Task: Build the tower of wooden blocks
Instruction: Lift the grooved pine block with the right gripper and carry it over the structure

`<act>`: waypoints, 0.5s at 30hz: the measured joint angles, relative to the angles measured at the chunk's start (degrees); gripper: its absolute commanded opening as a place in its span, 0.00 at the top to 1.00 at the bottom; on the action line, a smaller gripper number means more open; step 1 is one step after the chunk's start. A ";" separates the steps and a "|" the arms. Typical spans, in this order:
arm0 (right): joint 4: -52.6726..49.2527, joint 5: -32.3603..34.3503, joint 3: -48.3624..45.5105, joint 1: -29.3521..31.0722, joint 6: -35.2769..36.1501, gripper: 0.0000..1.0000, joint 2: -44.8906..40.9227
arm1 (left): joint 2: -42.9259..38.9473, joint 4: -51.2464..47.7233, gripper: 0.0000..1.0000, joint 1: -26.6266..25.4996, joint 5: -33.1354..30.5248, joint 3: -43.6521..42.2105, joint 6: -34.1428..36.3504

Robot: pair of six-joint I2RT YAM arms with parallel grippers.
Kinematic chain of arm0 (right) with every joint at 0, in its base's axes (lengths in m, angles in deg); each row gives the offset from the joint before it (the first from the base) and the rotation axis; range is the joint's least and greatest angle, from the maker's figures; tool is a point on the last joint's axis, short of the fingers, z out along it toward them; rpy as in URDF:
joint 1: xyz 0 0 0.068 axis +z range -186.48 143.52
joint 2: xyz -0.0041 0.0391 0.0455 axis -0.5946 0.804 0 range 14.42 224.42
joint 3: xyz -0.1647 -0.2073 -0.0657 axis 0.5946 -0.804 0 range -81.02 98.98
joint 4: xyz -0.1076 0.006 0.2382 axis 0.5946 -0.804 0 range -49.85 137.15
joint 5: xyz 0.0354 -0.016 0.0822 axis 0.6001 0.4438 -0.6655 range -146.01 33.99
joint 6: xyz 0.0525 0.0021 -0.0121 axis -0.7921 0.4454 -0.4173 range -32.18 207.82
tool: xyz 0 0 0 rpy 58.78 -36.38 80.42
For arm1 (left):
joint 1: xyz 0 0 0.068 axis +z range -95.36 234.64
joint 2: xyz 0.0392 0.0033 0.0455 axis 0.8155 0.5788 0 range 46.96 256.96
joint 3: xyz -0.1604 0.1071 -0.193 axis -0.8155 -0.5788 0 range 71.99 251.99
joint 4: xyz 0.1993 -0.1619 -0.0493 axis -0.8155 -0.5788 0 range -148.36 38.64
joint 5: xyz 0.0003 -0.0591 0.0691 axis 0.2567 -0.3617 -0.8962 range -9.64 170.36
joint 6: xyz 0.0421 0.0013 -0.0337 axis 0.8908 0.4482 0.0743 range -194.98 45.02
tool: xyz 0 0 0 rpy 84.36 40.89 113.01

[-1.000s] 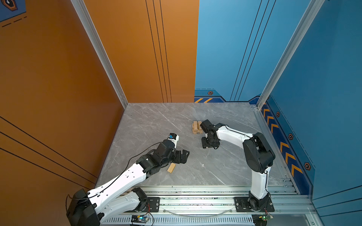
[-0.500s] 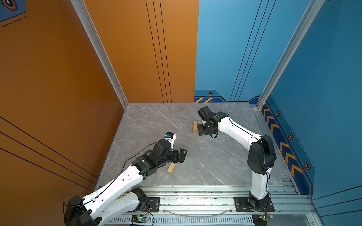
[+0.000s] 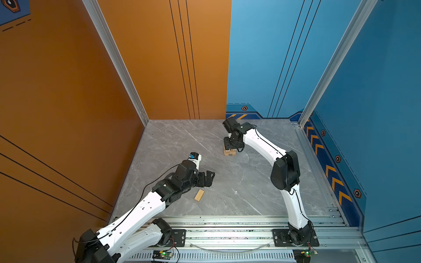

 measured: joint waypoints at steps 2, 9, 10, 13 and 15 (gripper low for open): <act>-0.61 -0.04 1.99 -0.48 0.24 0.49 1.40 | 0.68 0.02 0.02 0.22 0.09 0.00 0.09; -2.01 -0.22 6.86 -1.66 0.63 0.49 4.07 | 1.79 0.26 0.02 1.16 0.96 0.00 0.09; -2.12 -0.24 7.30 -1.70 0.63 0.49 4.28 | 1.86 0.26 0.02 1.36 1.11 0.02 0.11; -2.56 -0.50 8.33 -1.79 0.63 0.49 4.92 | 2.32 0.35 0.02 1.81 1.42 0.04 0.11; -2.97 -0.79 9.09 -1.79 0.63 0.49 5.42 | 2.58 0.42 0.02 2.10 1.79 0.04 0.11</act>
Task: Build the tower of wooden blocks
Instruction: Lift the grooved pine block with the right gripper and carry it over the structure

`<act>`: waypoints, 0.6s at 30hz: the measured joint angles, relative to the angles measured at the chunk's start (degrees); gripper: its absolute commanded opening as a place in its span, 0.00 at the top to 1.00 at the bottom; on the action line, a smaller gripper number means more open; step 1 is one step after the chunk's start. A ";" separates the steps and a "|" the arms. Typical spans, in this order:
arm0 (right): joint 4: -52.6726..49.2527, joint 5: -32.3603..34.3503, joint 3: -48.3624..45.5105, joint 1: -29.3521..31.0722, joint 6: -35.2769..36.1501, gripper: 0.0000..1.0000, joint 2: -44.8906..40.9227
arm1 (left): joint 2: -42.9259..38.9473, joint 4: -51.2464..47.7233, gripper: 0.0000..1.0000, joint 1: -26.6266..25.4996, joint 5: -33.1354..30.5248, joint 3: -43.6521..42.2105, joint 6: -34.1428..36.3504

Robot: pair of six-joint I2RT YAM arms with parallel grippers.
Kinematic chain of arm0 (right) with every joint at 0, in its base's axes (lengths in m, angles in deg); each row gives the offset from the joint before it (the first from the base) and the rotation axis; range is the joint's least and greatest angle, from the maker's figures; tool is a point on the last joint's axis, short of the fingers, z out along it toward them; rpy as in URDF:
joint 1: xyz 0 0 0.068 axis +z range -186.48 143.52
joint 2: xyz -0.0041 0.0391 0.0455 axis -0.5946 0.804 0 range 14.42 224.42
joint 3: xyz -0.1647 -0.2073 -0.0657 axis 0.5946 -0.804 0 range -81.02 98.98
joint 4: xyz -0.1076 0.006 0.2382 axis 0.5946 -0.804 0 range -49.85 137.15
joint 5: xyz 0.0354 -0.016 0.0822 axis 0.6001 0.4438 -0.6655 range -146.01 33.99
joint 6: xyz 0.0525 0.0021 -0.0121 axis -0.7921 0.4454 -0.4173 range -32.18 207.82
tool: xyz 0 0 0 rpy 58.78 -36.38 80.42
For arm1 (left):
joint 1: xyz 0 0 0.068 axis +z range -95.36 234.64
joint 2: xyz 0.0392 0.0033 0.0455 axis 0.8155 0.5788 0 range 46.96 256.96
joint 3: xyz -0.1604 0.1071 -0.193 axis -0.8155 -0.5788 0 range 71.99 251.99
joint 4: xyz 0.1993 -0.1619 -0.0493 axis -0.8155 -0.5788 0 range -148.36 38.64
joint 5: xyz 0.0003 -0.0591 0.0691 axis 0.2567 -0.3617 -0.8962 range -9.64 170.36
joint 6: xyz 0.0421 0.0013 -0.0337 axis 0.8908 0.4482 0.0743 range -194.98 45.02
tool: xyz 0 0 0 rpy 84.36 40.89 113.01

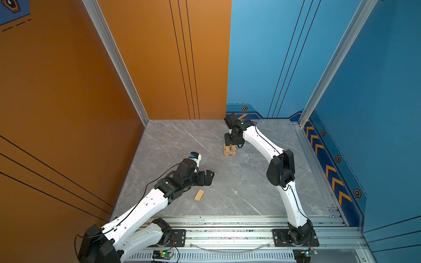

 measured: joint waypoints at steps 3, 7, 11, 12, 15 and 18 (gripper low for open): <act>-0.17 -0.61 1.16 -0.04 0.02 0.49 0.85 | 0.22 0.00 0.02 0.13 0.42 0.00 0.00; -0.63 -0.96 3.21 -0.26 0.02 0.48 2.36 | 0.24 0.02 0.02 0.55 0.72 0.00 0.00; -0.81 -1.25 4.76 -0.59 0.04 0.48 3.65 | 0.31 0.02 0.02 0.85 0.87 0.00 0.00; -1.03 -1.36 4.83 -0.66 0.04 0.48 3.72 | 0.37 0.02 0.02 0.92 0.94 0.00 0.00; -1.62 -1.64 5.53 -0.76 0.37 0.47 3.89 | 0.68 0.02 0.02 1.27 1.22 0.00 0.00; -1.60 -2.25 6.49 -0.90 0.48 0.47 4.17 | 0.87 0.02 0.02 1.51 1.33 0.00 0.00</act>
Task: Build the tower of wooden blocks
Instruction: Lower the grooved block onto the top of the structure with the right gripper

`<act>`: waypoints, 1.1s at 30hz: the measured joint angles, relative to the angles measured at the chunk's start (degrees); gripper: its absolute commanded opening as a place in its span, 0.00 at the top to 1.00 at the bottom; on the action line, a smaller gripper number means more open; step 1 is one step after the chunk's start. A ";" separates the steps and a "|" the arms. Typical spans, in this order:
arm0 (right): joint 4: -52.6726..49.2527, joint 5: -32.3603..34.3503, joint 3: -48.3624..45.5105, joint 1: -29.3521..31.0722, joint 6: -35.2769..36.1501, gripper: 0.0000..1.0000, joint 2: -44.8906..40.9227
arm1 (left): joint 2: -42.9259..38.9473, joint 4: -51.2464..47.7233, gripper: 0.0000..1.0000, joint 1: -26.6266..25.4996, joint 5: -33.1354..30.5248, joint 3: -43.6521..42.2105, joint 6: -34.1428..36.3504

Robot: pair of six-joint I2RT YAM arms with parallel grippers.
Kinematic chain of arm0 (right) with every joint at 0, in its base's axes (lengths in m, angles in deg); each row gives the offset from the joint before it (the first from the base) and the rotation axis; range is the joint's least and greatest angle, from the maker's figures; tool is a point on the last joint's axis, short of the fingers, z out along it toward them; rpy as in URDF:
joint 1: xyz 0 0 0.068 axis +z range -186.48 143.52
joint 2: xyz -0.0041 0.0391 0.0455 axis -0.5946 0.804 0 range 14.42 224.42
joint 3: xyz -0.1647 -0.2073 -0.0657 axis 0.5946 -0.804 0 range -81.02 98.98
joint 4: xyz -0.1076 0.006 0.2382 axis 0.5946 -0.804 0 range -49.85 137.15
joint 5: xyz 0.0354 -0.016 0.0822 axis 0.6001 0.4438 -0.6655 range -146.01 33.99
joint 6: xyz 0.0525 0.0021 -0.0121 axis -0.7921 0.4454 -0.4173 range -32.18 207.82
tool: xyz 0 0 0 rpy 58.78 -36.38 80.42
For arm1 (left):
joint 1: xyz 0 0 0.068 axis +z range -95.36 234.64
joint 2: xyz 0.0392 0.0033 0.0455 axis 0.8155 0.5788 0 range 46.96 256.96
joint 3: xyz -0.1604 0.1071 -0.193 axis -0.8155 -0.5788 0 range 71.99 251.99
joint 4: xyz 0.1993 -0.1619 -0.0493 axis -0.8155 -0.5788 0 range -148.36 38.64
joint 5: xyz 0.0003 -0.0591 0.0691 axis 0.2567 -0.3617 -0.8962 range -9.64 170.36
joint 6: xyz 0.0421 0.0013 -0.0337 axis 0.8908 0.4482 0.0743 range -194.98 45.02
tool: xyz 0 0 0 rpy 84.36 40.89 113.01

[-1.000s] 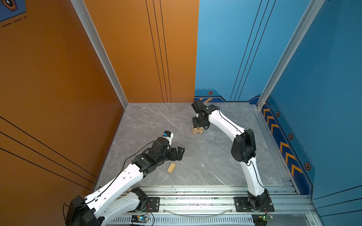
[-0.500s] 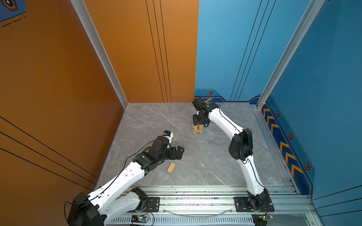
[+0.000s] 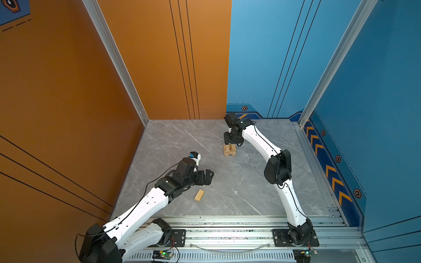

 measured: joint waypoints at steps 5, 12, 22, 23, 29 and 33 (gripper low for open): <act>-0.02 -0.24 0.28 -0.17 0.02 0.47 0.55 | 0.59 0.02 0.02 0.11 0.37 0.22 0.00; -0.02 -0.63 0.79 -0.22 0.70 0.46 2.05 | 1.51 0.13 0.02 0.42 0.83 1.09 0.00; -0.04 -1.14 0.85 -0.59 1.05 0.41 2.23 | 2.47 0.46 0.02 0.46 1.22 1.18 0.00; -0.02 -1.18 0.90 -0.63 1.05 0.40 2.23 | 2.56 0.46 0.02 0.46 1.25 1.18 0.00; -0.02 -1.79 0.92 -0.87 1.29 0.06 2.25 | 2.91 0.46 0.02 0.48 1.42 1.18 0.02; -0.02 -1.75 1.16 -0.85 1.95 0.02 2.25 | 3.63 0.46 0.02 0.79 1.46 1.29 0.09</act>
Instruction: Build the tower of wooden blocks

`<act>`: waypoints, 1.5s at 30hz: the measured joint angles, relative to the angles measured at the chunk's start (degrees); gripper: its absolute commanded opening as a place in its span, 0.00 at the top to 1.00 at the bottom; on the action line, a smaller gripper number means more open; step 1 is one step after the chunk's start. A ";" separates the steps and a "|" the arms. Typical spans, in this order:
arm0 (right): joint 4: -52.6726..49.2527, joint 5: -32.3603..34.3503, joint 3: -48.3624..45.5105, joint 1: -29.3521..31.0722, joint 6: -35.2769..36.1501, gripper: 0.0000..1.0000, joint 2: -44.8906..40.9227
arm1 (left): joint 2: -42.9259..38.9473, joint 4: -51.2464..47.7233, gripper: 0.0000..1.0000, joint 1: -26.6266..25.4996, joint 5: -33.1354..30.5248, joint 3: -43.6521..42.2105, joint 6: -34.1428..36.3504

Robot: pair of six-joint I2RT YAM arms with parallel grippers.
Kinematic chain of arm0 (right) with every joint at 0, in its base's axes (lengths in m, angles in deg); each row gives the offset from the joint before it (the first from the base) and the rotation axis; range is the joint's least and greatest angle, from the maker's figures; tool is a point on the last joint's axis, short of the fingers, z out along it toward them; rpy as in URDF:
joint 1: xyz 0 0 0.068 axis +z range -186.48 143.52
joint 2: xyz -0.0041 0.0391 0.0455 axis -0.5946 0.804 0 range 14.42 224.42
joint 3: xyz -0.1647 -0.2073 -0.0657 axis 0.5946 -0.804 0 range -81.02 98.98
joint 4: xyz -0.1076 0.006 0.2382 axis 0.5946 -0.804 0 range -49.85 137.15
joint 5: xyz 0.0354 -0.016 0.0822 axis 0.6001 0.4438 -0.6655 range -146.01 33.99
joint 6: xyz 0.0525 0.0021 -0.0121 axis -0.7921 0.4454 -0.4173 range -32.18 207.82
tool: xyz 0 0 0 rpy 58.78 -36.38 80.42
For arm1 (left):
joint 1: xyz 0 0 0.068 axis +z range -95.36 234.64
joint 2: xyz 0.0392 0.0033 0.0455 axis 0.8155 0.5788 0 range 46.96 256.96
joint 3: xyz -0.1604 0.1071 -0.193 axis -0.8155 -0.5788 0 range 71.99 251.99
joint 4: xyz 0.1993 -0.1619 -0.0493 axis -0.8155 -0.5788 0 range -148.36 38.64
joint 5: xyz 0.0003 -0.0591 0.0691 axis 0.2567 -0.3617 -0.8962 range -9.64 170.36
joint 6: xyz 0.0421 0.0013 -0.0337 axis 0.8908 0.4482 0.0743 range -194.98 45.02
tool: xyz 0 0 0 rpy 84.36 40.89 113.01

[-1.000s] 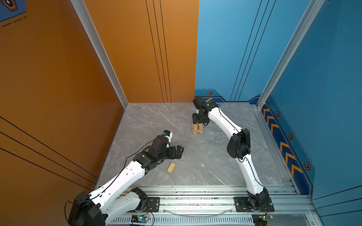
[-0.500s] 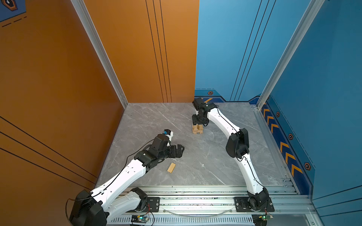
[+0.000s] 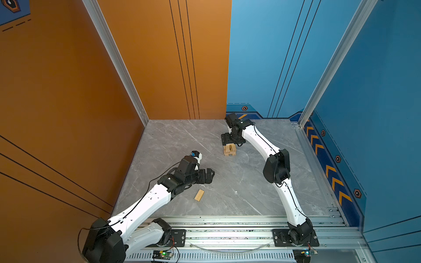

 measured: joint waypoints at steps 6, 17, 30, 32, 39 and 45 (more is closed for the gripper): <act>-0.02 0.13 0.15 0.00 0.42 0.00 -0.07 | 0.00 -0.02 0.02 0.00 -0.02 0.17 0.15; -1.88 4.13 -5.66 2.67 1.01 0.00 -11.23 | -9.03 -1.81 0.02 -0.02 -0.79 -0.26 -0.81; 11.54 -0.72 -45.81 10.91 -0.20 0.18 -39.06 | -33.05 -15.34 0.00 -4.28 -10.27 -13.22 -12.57; 14.10 -1.46 -51.21 13.03 -0.48 0.18 -40.39 | -35.41 -17.77 0.02 -4.28 -12.13 -14.62 -14.51; 20.22 -2.64 -62.01 20.26 -0.74 0.17 -42.38 | -38.40 -22.51 0.03 -2.62 -16.20 -17.49 -19.91; 24.06 -2.80 -63.32 23.80 -0.96 0.17 -42.45 | -38.80 -23.91 0.03 2.60 -16.63 -17.59 -21.40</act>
